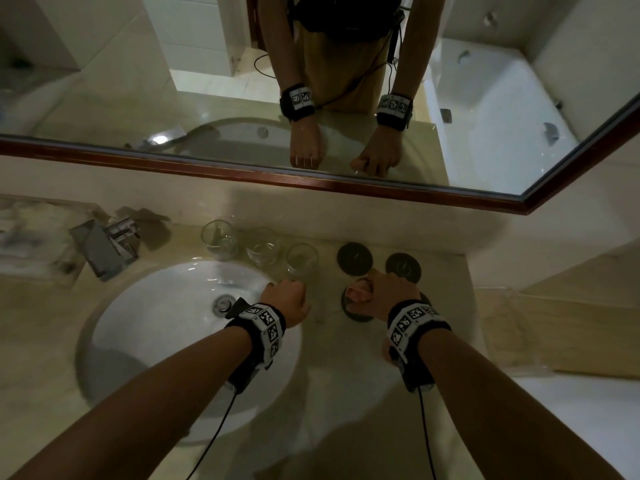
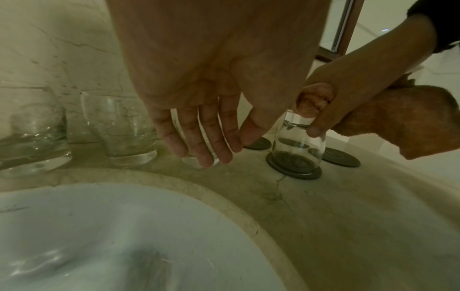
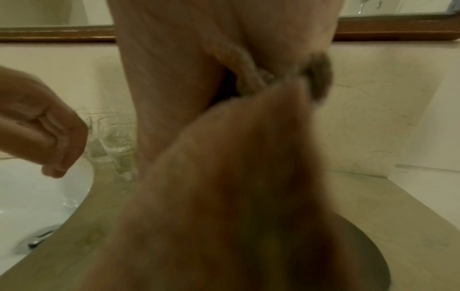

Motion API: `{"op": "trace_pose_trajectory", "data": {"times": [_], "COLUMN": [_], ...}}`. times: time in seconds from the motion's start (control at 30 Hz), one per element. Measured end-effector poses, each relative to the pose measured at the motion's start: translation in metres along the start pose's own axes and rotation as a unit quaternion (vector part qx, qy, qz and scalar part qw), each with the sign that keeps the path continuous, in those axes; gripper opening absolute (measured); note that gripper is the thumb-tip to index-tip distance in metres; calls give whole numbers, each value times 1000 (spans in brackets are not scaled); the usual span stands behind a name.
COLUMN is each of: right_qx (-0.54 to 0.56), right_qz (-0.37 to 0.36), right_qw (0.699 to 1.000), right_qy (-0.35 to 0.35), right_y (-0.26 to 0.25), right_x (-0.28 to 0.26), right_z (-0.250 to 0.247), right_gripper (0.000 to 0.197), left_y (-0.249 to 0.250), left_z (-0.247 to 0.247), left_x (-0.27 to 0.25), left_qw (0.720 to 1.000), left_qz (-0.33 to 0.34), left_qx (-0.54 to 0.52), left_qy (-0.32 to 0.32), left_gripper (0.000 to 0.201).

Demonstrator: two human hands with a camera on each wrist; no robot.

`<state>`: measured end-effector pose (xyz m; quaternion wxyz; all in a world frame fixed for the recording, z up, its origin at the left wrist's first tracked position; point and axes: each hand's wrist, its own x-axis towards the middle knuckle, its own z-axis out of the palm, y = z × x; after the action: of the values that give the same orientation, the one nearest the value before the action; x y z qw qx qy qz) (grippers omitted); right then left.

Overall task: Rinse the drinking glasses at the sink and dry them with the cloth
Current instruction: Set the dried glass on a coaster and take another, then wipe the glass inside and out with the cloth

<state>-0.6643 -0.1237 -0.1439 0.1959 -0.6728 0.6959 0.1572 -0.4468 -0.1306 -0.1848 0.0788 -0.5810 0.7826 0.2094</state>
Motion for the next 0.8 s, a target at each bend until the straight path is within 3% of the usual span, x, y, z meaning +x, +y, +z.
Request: {"op": "trace_pose_trajectory", "data": {"times": [0.13,0.27,0.47,0.63,0.8], "right_qx": [44,21,-60,-47,2], "right_qz": [29,1,-63,-84,-61], "right_qw": [998,993,995,994,997], "right_qy": [42,120,59,42,56], "right_y": [0,-5,-29,-44,-55], "right_x": [-14,-30,-50,-52,-46], "right_z": [-9,-13,14,23,16], "right_gripper": [86,54,37,37,38], "left_y": [-8,-19,-29,-29,-33], "left_z": [-2,-1,2,4,21], "left_x": [0,0,4,14,34], "left_qw": [999,996,994,990,958], "left_qz": [-52,-90,-113,-122,-147], "left_qx": [-11,10,0,-59,-241], "left_qy": [6,1,11,45,55], "left_gripper": [33,42,54,73,90]}}
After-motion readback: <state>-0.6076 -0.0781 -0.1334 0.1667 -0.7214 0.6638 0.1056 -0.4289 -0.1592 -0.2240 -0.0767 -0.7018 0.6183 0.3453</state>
